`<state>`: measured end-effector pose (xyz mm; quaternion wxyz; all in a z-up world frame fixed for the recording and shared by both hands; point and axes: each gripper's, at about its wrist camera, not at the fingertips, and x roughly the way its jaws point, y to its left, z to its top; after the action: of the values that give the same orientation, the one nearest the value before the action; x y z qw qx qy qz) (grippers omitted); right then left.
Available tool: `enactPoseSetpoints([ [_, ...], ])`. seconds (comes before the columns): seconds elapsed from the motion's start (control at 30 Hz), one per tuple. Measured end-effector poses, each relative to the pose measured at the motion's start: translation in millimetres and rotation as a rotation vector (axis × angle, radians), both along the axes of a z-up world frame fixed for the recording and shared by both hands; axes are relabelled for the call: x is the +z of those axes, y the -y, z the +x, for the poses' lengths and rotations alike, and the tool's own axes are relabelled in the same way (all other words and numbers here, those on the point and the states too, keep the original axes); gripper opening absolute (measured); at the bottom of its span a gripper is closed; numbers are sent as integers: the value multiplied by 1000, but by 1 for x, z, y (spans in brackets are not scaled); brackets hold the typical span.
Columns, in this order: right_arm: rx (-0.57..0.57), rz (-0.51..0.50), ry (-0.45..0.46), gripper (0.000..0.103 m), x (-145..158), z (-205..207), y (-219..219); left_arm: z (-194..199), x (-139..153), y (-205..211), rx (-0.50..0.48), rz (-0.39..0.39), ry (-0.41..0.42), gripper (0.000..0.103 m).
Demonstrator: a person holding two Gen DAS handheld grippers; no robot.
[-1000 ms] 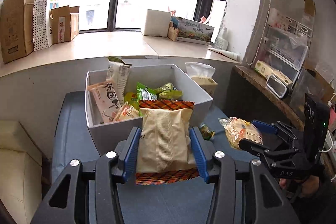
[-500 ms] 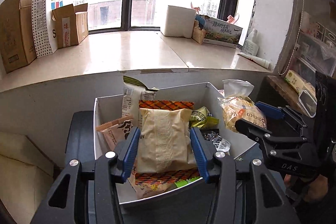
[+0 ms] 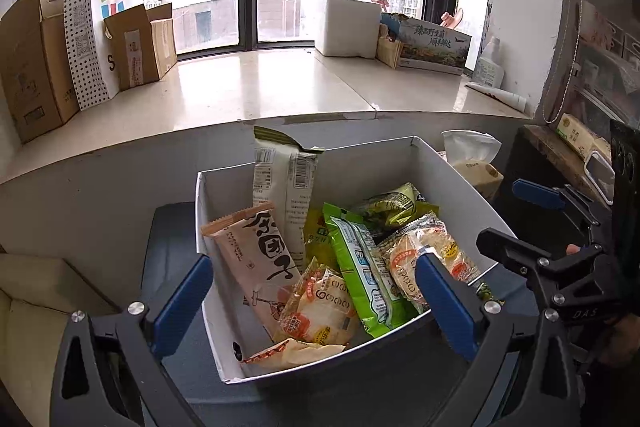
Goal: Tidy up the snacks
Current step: 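Carry the cracker packet and bun over the white box and release both, then lower the right tool onto the jelly cup and grasp it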
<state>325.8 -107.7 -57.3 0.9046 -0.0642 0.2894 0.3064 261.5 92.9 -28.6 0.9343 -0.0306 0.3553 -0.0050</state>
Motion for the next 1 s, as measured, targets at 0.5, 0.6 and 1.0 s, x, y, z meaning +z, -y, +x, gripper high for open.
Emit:
enactPoseSetpoints([
  [0.5,-10,40,-30,103,-15,-106,78,-124,-3,36,-119,-48,60,103],
  [0.6,-50,13,-42,103,-31,-130,84,-152,-19,44,-99,-76,44,103],
  [1.0,-43,-51,-143,103,-79,-133,53,-188,-47,50,-99,-147,0,103],
])
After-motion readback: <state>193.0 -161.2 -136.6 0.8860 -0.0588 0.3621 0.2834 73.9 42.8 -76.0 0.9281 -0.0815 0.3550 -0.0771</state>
